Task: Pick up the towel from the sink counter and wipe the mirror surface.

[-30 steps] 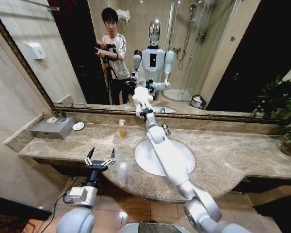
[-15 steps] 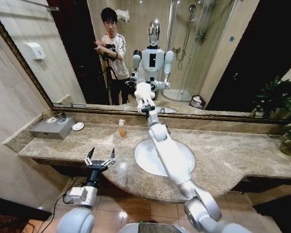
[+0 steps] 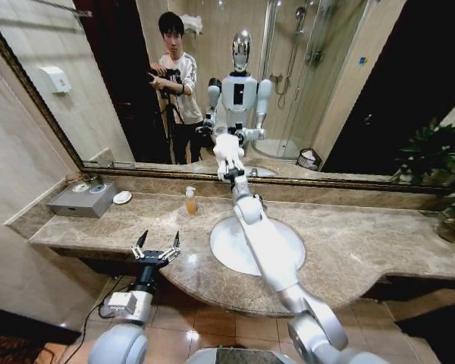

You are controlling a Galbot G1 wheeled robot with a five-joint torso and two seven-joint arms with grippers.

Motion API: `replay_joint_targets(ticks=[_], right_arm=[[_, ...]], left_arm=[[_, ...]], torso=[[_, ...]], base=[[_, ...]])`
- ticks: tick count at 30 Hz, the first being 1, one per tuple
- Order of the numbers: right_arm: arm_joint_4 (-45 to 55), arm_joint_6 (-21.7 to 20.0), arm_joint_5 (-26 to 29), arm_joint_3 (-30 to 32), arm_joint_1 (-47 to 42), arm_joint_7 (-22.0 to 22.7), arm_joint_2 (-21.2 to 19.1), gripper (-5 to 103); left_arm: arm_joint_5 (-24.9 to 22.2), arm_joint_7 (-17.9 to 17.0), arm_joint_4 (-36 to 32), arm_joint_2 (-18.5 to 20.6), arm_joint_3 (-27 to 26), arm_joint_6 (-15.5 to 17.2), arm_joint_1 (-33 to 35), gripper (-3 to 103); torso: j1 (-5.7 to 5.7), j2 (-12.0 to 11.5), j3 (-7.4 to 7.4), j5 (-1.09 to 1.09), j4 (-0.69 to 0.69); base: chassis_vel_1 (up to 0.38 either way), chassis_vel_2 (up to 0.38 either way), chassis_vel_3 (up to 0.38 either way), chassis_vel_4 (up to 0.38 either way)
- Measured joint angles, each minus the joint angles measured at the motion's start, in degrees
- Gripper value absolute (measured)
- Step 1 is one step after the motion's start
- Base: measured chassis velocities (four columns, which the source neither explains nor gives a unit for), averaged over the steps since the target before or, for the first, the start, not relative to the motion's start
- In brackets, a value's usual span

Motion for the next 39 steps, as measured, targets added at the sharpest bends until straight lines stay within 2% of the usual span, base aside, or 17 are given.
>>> replay_joint_targets(ticks=[15,26,33,39], right_arm=[[8.53,-3.73,-0.45,-1.44,6.0,0.83,0.02,13],[0.28,0.23,-3.71,-0.85,-0.01,-0.34,-0.01,13],[-0.12,0.55,-4.38,-0.71,1.72,-0.25,-0.01,13],[6.23,-2.71,-3.7,-0.64,5.68,0.47,0.0,13]], left_arm=[[0.0,0.0,0.0,0.0,0.0,0.0,0.0,100],[0.0,0.0,0.0,0.0,0.0,0.0,0.0,100],[0.0,0.0,0.0,0.0,0.0,0.0,0.0,100],[0.0,0.0,0.0,0.0,0.0,0.0,0.0,100]], torso=[[0.0,0.0,-0.01,-0.01,0.01],[0.0,0.0,0.0,0.0,0.0],[0.0,0.0,0.0,0.0,0.01],[0.0,0.0,0.0,0.0,0.0]], base=[[0.0,0.0,0.0,0.0],[0.0,0.0,0.0,0.0],[0.0,0.0,0.0,0.0],[0.0,0.0,0.0,0.0]])
